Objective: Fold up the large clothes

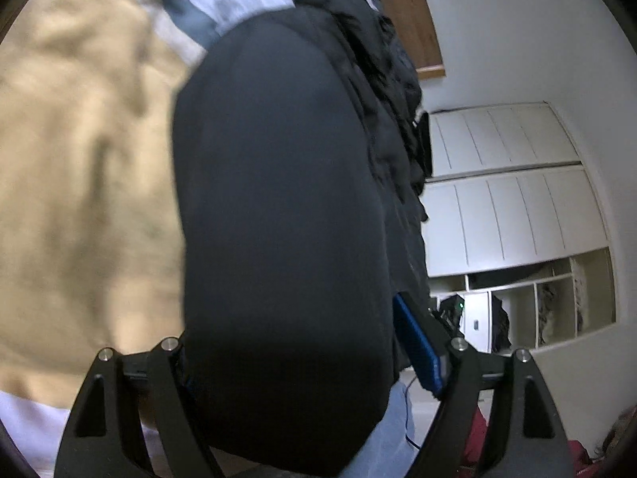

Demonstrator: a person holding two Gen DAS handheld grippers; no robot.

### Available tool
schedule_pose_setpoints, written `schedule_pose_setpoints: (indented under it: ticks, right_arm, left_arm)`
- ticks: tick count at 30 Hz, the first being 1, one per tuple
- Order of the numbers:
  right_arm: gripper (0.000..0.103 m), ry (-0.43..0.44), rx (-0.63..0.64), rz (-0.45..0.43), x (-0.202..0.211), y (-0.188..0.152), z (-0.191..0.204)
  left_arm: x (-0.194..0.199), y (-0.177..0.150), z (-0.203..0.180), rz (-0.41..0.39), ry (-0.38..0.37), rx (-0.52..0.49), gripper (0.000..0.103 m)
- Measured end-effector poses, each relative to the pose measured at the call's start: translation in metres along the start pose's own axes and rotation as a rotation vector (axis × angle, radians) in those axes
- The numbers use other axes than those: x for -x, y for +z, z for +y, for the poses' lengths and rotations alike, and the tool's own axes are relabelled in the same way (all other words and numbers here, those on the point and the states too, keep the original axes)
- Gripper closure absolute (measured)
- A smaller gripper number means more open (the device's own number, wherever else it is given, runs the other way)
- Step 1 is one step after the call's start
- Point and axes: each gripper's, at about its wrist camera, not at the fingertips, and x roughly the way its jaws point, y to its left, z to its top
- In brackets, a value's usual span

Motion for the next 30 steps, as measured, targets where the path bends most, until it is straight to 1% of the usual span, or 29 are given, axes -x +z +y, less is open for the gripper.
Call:
schedule_pose_setpoints:
  ticks: [3, 6, 8, 9, 11, 12, 13, 14, 15, 16, 17, 18, 19, 20, 21, 23, 24, 26, 28, 30]
  right_arm:
    - [0.011, 0.046, 0.007, 0.008, 0.000, -0.004, 0.005]
    - [0.016, 0.057, 0.010, 0.014, -0.002, -0.009, 0.007]
    - [0.025, 0.071, -0.001, 0.012, -0.004, -0.014, 0.006]
    - [0.028, 0.078, -0.008, 0.010, -0.002, -0.017, 0.003]
    - [0.036, 0.091, -0.021, 0.004, -0.002, -0.022, -0.001]
    - [0.038, 0.098, -0.024, 0.002, -0.002, -0.025, -0.001]
    - [0.042, 0.103, -0.026, 0.001, -0.001, -0.026, -0.003]
    - [0.046, 0.111, -0.027, 0.000, -0.001, -0.028, -0.003]
    - [0.049, 0.119, -0.030, 0.000, -0.001, -0.029, -0.002]
    - [0.054, 0.131, -0.032, 0.001, -0.001, -0.031, -0.002]
    - [0.057, 0.145, -0.034, 0.002, 0.001, -0.035, -0.004]
    - [0.058, 0.154, -0.035, 0.003, 0.001, -0.039, -0.005]
    - [0.061, 0.157, -0.035, 0.003, 0.000, -0.038, -0.002]
    - [0.065, 0.162, -0.035, 0.001, -0.001, -0.040, -0.001]
    - [0.067, 0.166, -0.037, -0.006, 0.000, -0.042, 0.000]
    - [0.074, 0.171, -0.036, -0.016, 0.001, -0.045, 0.001]
    - [0.076, 0.169, -0.032, -0.022, 0.001, -0.047, 0.003]
    - [0.082, 0.160, -0.019, -0.036, 0.002, -0.047, 0.008]
    - [0.085, 0.150, -0.003, -0.050, 0.004, -0.047, 0.014]
    - [0.087, 0.139, 0.012, -0.064, 0.007, -0.047, 0.020]
  left_arm:
    - [-0.009, -0.007, -0.003, 0.013, -0.002, 0.002, 0.024]
    - [-0.009, -0.011, 0.000, -0.005, -0.015, 0.037, 0.024]
    - [-0.009, -0.015, 0.001, -0.025, -0.027, 0.054, 0.025]
    - [-0.008, -0.017, 0.001, -0.034, -0.029, 0.058, 0.025]
    - [-0.009, -0.020, -0.001, -0.048, -0.026, 0.059, 0.025]
    - [-0.010, -0.021, -0.003, -0.055, -0.025, 0.058, 0.025]
    - [-0.011, -0.023, -0.006, -0.063, -0.026, 0.057, 0.025]
    - [-0.014, -0.023, -0.008, -0.068, -0.020, 0.057, 0.027]
    - [-0.016, -0.024, -0.011, -0.072, 0.003, 0.056, 0.027]
    - [-0.016, -0.026, -0.013, -0.072, 0.027, 0.052, 0.029]
    - [-0.017, -0.027, -0.016, -0.071, 0.049, 0.046, 0.036]
    - [-0.017, -0.026, -0.016, -0.068, 0.066, 0.038, 0.047]
    - [-0.019, -0.027, -0.020, -0.061, 0.079, 0.028, 0.054]
    - [-0.019, -0.028, -0.022, -0.060, 0.092, 0.020, 0.066]
    - [-0.020, -0.028, -0.026, -0.065, 0.111, 0.011, 0.072]
    - [-0.020, -0.028, -0.035, -0.083, 0.128, 0.003, 0.078]
    - [-0.018, -0.027, -0.037, -0.092, 0.132, 0.004, 0.081]
    - [-0.017, -0.026, -0.043, -0.115, 0.139, 0.002, 0.084]
    - [-0.011, -0.021, -0.050, -0.136, 0.138, -0.006, 0.086]
    - [-0.014, -0.014, -0.055, -0.152, 0.137, -0.010, 0.087]
